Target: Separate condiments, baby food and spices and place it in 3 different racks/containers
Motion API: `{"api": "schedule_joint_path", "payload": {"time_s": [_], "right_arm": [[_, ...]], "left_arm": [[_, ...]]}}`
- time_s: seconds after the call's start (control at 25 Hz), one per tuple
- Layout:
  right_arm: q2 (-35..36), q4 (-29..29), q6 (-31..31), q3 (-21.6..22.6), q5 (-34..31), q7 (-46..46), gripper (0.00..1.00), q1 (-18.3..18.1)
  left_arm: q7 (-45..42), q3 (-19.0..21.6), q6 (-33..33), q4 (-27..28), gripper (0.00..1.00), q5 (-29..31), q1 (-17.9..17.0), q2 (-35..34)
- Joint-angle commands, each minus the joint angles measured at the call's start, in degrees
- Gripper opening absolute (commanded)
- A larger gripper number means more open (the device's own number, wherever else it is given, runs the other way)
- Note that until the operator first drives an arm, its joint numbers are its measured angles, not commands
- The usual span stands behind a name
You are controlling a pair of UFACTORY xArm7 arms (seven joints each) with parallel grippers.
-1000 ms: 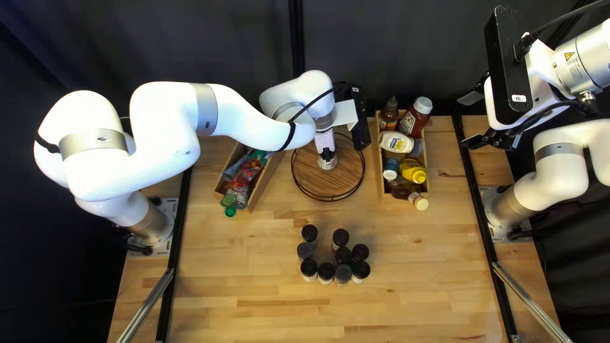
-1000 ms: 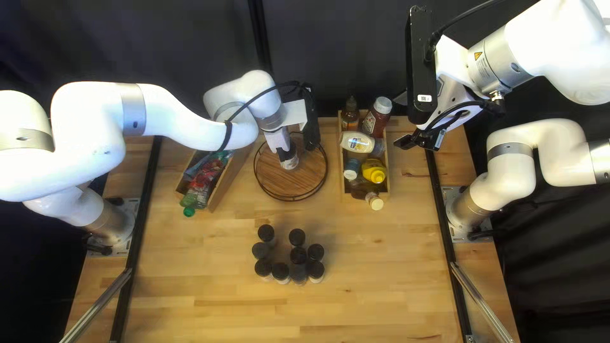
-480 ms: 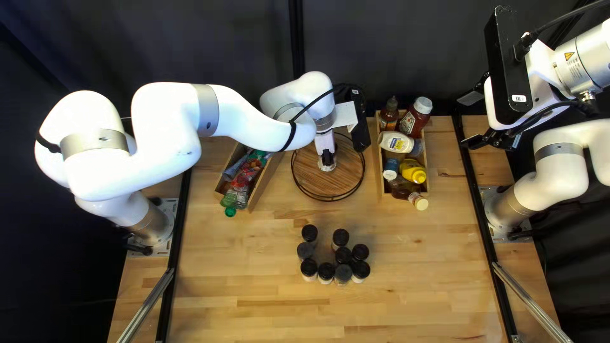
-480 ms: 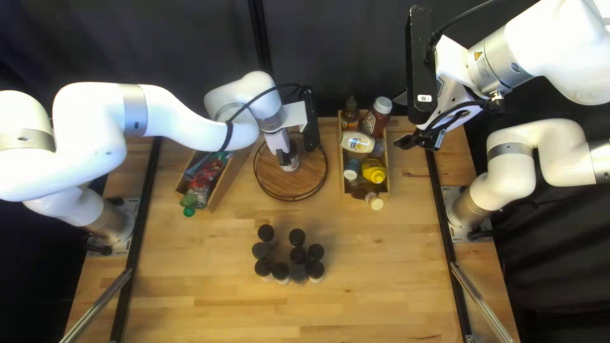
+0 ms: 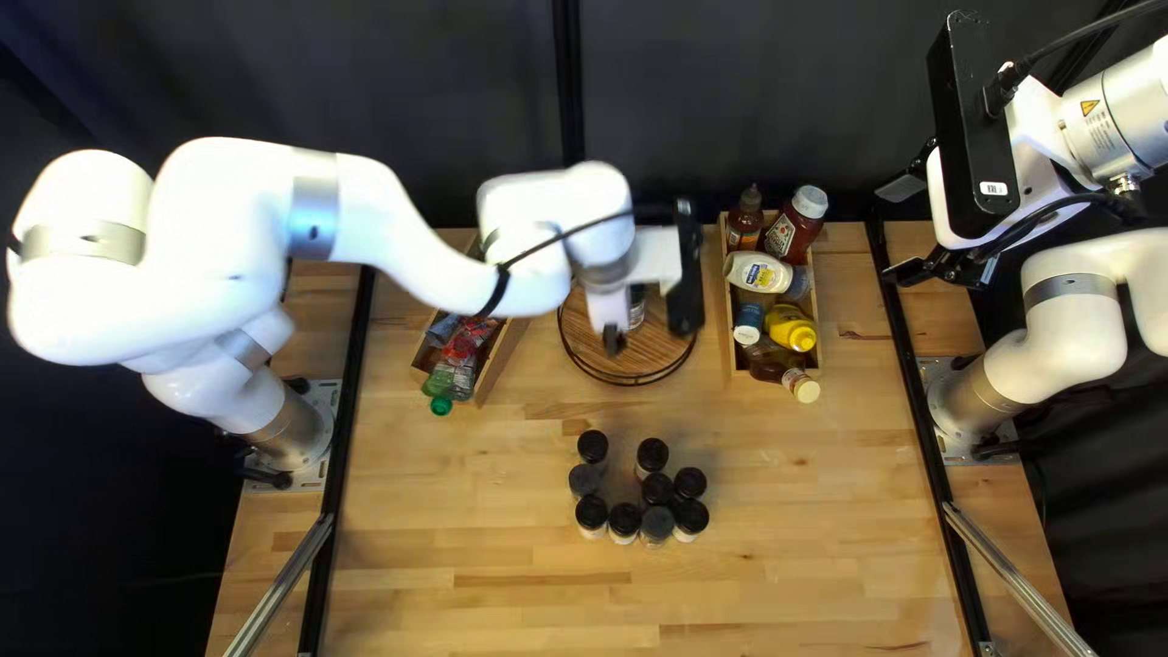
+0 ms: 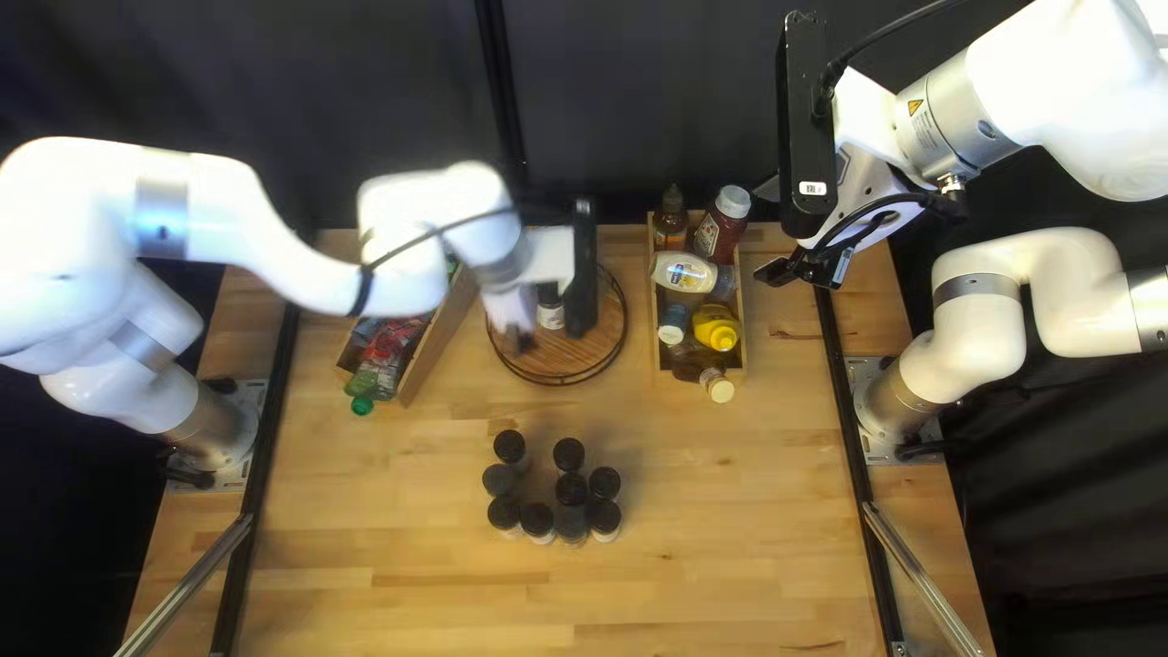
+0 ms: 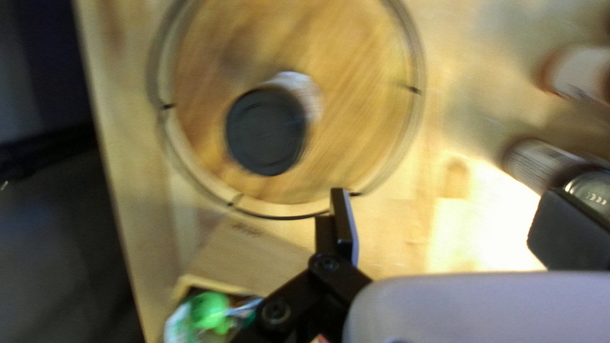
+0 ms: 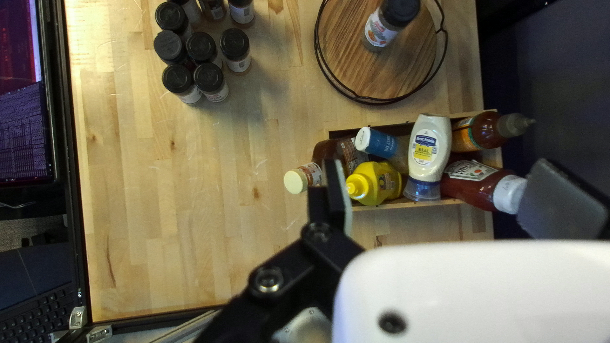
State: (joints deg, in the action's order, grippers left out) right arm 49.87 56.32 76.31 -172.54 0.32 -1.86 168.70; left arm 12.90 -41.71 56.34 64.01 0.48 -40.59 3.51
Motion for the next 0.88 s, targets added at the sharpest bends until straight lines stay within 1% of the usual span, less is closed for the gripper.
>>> {"api": "schedule_joint_path", "payload": {"time_s": [0.04, 0.24, 0.4, 0.64, 0.88], "right_arm": [[0.00, 0.00, 0.00, 0.00, 0.00, 0.00, 1.00, 0.00], [0.00, 0.00, 0.00, 0.00, 0.00, 0.00, 1.00, 0.00], [0.00, 0.00, 0.00, 0.00, 0.00, 0.00, 1.00, 0.00], [0.00, 0.00, 0.00, 0.00, 0.00, 0.00, 1.00, 0.00], [0.00, 0.00, 0.00, 0.00, 0.00, 0.00, 1.00, 0.00]], "left_arm": [[7.74, 2.91, 2.84, 0.53, 1.00, 0.37, -2.31, 1.38], [14.27, 4.76, 3.89, -0.07, 1.00, 1.73, -3.49, 4.18], [17.15, 5.60, 3.56, -1.07, 1.00, 2.84, -4.04, 5.35], [19.19, 6.05, -0.76, -4.29, 1.00, 5.05, -4.54, 5.97], [21.48, 6.66, -5.12, -5.86, 1.00, 4.33, -4.03, 8.65]]}}
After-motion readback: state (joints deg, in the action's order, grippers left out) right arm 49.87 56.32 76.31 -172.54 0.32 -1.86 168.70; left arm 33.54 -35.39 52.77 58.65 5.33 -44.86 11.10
